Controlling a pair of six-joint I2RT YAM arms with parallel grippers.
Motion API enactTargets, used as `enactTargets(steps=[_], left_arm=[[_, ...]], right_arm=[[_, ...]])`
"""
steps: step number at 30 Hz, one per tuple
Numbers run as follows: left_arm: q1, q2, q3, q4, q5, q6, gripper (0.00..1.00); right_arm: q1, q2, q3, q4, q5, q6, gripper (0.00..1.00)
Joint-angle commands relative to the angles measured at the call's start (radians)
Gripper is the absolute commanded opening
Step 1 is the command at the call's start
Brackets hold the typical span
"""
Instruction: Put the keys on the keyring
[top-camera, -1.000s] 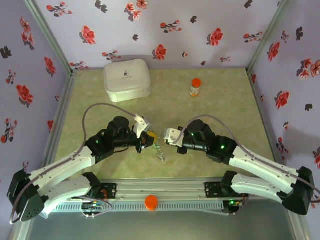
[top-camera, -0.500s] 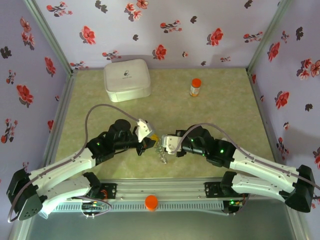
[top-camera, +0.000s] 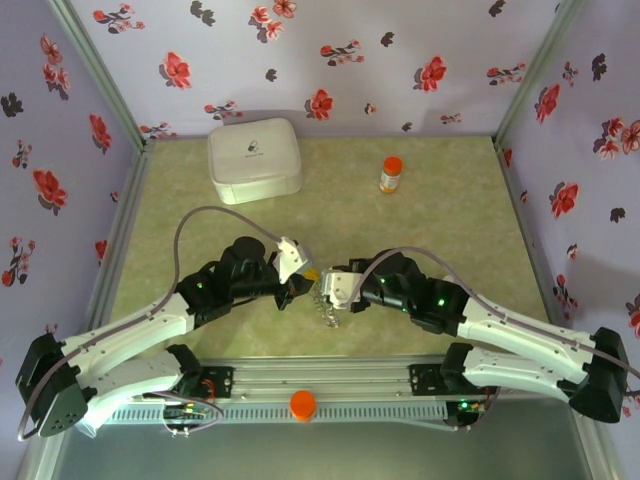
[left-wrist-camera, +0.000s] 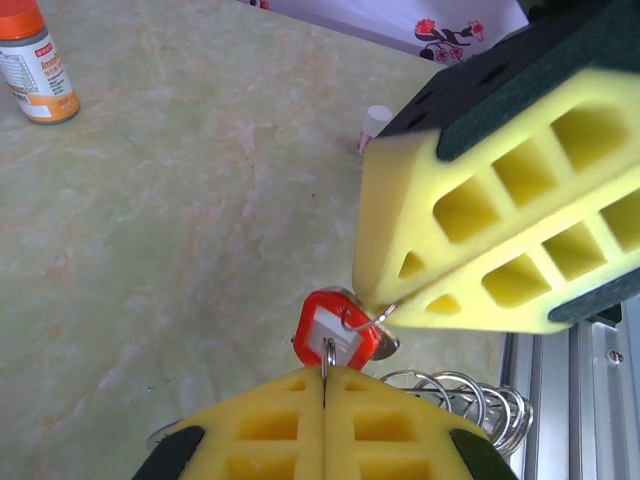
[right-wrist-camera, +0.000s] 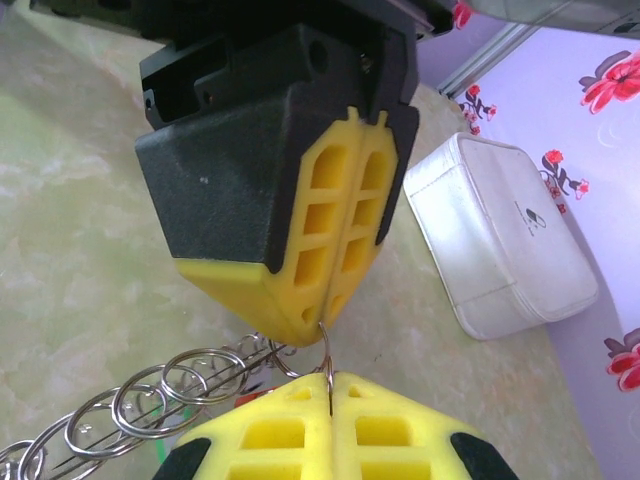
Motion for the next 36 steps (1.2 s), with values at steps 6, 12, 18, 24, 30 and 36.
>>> enactTargets(steps=[6,12,18,24,30,36], left_arm=[[-0.008,0.017,0.055,-0.010,0.006,-0.011,0.00],[-0.008,0.018,0.055,-0.010,0.009,-0.011,0.00],[-0.008,0.018,0.057,-0.010,0.010,-0.018,0.00],[-0.008,0.017,0.057,-0.002,0.018,-0.023,0.00],[-0.007,0.014,0.056,0.005,0.021,-0.025,0.00],[-0.008,0.007,0.056,0.013,0.020,-0.025,0.00]], right_arm=[[0.020,0.013,-0.008,0.016,0.055,-0.031,0.00],[0.025,0.021,-0.009,0.013,0.065,-0.034,0.00],[0.030,0.027,-0.008,0.011,0.067,-0.039,0.00],[0.036,0.041,-0.007,0.009,0.074,-0.042,0.00],[0.046,0.056,0.000,-0.014,0.069,-0.045,0.00],[0.048,0.062,0.004,-0.048,0.060,-0.048,0.00]])
